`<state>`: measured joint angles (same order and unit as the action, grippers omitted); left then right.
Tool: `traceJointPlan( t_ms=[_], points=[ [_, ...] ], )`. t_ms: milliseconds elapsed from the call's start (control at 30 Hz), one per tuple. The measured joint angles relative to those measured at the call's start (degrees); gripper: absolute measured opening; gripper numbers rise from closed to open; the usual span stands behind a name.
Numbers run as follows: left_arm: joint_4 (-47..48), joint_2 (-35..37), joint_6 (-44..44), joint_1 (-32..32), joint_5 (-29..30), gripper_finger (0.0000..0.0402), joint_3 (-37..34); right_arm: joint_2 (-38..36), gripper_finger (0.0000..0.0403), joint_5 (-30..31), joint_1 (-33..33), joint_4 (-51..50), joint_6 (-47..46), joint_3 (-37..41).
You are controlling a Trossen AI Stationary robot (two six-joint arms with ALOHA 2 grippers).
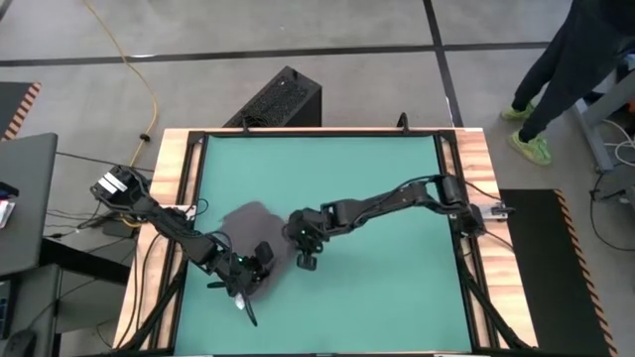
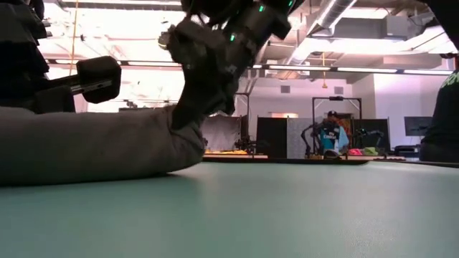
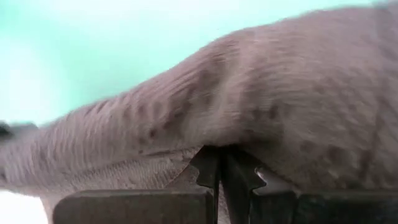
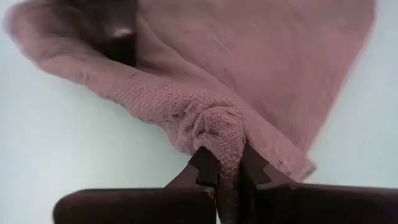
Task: Roll towel into tight, uniform cylinder
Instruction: Roll the gray towel
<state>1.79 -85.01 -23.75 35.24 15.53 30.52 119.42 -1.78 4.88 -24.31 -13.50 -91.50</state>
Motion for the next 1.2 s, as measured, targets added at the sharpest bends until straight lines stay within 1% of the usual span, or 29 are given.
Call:
traceJointPlan(
  t_ms=[233, 300, 433, 833, 1000, 1133, 1200],
  points=[
    [-2.53, 0.02, -1.44, 0.0, -0.17, 0.0, -0.01, 2.0, 0.0032, -2.43, -2.81, 2.14, 0.27, 0.03],
    [-3.32, 0.02, -2.28, 0.0, -0.71, 0.0, 0.0, 3.13, 0.0032, -2.69, -3.33, 4.72, 0.35, 0.0],
    [-5.05, 0.02, -3.16, 0.02, -1.4, 0.0, 0.0, 4.18, 0.0032, -6.14, -4.38, 8.59, -0.01, 0.01],
    [-5.49, 0.04, -3.67, -0.56, -2.03, 0.0, 0.0, 3.74, 0.0032, -6.68, -4.23, 12.16, -0.29, 0.02],
    [-5.9, 0.03, -9.5, -2.36, -2.56, 0.0, 0.01, 3.62, 0.0032, -6.75, -3.81, 10.32, -1.37, 0.02],
    [-6.08, 0.02, -12.41, -4.85, -3.09, 0.0, 0.02, 1.86, 0.0032, -6.11, -2.75, 8.44, -1.7, 0.02],
    [-5.99, -0.1, -15.3, -5.99, -4.77, 0.0, 0.03, 0.62, 0.0032, -5.56, -2.01, 7.57, -2.64, 0.02]
  ],
)
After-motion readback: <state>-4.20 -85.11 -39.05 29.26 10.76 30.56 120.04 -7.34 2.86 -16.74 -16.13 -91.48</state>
